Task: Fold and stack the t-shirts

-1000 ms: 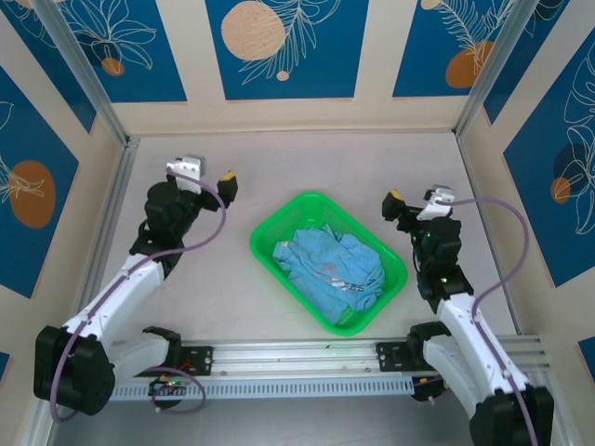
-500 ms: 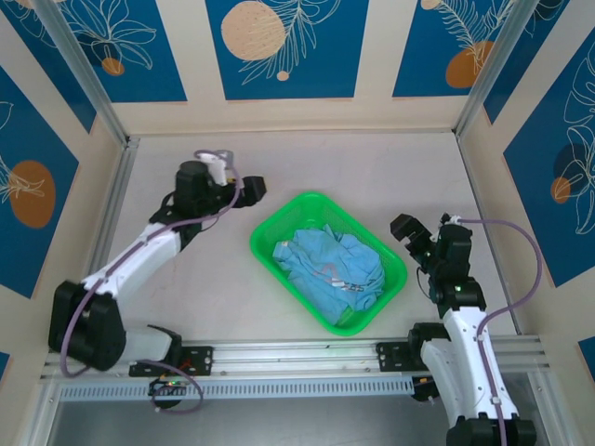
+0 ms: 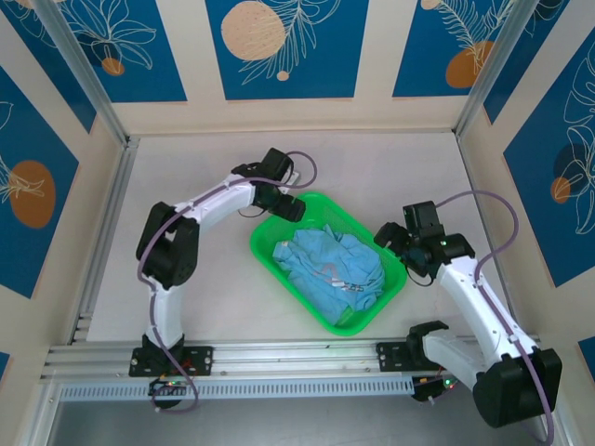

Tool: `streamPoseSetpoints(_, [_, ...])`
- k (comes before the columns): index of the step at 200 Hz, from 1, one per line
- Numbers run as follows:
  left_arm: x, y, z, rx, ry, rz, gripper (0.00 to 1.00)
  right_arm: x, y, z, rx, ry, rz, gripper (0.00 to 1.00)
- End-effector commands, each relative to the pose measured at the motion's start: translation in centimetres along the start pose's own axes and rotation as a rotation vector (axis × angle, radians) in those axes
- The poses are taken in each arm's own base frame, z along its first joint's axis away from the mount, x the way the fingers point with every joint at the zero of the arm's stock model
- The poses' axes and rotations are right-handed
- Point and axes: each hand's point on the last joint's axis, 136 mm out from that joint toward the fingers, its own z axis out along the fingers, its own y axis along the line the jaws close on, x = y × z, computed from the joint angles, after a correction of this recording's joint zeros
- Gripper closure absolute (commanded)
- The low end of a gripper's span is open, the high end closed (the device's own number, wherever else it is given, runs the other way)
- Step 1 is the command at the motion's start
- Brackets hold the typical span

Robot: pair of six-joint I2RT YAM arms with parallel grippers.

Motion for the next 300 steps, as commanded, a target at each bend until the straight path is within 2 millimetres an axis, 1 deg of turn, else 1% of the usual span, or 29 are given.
streamPoseSetpoints(1, [1.0,-0.8,-0.4,0.056,0.075,0.046,0.18,0.4,-0.7,-1.2,0.062,0.019,-0.031,0.05])
streamPoseSetpoints(8, [1.2,-1.1,-0.1,0.07,0.087,0.043,0.22,0.3,-0.6,-1.4,0.06,0.012,-0.036,0.05])
streamPoseSetpoints(16, [1.2,-0.9,0.3,0.061,0.098,0.034,0.29,0.2,-0.5,-1.7,0.057,0.007,-0.041,0.04])
streamPoseSetpoints(20, [1.3,-0.7,0.5,0.051,0.104,0.028,0.34,0.1,-0.4,-1.9,0.049,0.001,-0.042,0.05])
streamPoseSetpoints(30, [1.5,-0.2,0.8,0.024,0.114,0.008,0.51,0.1,0.0,-2.3,0.025,-0.002,-0.054,0.05])
streamPoseSetpoints(38, [1.4,0.2,0.9,0.007,0.11,-0.011,0.61,0.1,0.4,-2.7,0.0,-0.006,-0.062,0.05])
streamPoseSetpoints(52, [1.4,0.9,0.7,-0.029,0.097,-0.051,0.63,0.2,1.1,-3.3,-0.043,-0.009,-0.079,0.05])
streamPoseSetpoints(64, [1.4,1.7,0.3,-0.062,0.083,-0.087,0.7,0.4,1.8,-3.7,-0.086,-0.008,-0.102,0.05])
streamPoseSetpoints(85, [1.5,4.2,-0.6,-0.142,0.055,-0.203,0.81,0.8,3.1,-3.9,-0.154,0.01,-0.128,0.07])
streamPoseSetpoints(100, [1.6,5.9,-1.0,-0.166,0.033,-0.306,0.84,1.3,4.0,-3.9,-0.195,0.04,-0.148,0.11])
streamPoseSetpoints(114, [1.4,6.1,-1.3,-0.15,0.006,-0.355,0.85,1.6,4.8,-3.8,-0.218,0.06,-0.167,0.14])
streamPoseSetpoints(137, [0.8,5.4,-1.2,-0.104,-0.026,-0.405,0.86,1.9,6.3,-3.2,-0.235,0.091,-0.203,0.18])
streamPoseSetpoints(149, [0.7,5.1,-1.0,-0.106,-0.025,-0.436,0.86,1.6,7.8,-2.9,-0.25,0.106,-0.225,0.22])
streamPoseSetpoints(162, [0.7,4.9,-0.7,-0.118,-0.012,-0.488,0.86,1.1,9.6,-2.6,-0.26,0.123,-0.243,0.23])
streamPoseSetpoints(179, [0.5,4.6,-0.2,-0.147,0.003,-0.553,0.85,-0.1,12.0,-1.4,-0.249,0.134,-0.256,0.25])
streamPoseSetpoints(193, [-0.1,3.6,0.4,-0.132,-0.001,-0.588,0.85,-1.3,13.6,0.4,-0.204,0.141,-0.27,0.25])
streamPoseSetpoints(208, [-0.9,2.1,1.1,-0.101,0.002,-0.614,0.83,-3.1,14.2,2.8,-0.101,0.155,-0.267,0.25])
streamPoseSetpoints(223, [-1.7,1.1,1.5,-0.1,0.003,-0.639,0.83,-4.8,14.7,5.1,-0.057,0.189,-0.235,0.2])
streamPoseSetpoints(234, [-2.5,0.2,1.8,-0.097,-0.006,-0.648,0.83,-5.8,14.5,7.0,-0.033,0.206,-0.207,0.16])
streamPoseSetpoints(240, [-2.9,-0.1,2.1,-0.094,-0.011,-0.661,0.83,-6.5,14.1,7.9,-0.009,0.205,-0.19,0.14])
streamPoseSetpoints(247, [-3.3,-0.5,2.4,-0.082,-0.013,-0.669,0.83,-7.4,13.5,8.7,0.017,0.196,-0.17,0.12])
streamPoseSetpoints(255, [-3.8,-1.0,2.9,-0.068,-0.013,-0.68,0.83,-8.1,13.2,9.6,0.022,0.2,-0.156,0.1])
streamPoseSetpoints(267, [-4.6,-1.7,3.4,-0.049,-0.014,-0.694,0.82,-8.8,13.3,10.8,0.004,0.218,-0.139,0.09])
streamPoseSetpoints(282, [-5.4,-2.5,4.4,-0.007,-0.011,-0.716,0.81,-10.0,12.4,12.3,0.043,0.23,-0.101,0.09])
streamPoseSetpoints(300, [-6.7,-3.5,5.2,0.048,-0.014,-0.72,0.8,-11.0,12.0,14.3,0.058,0.24,-0.083,0.1])
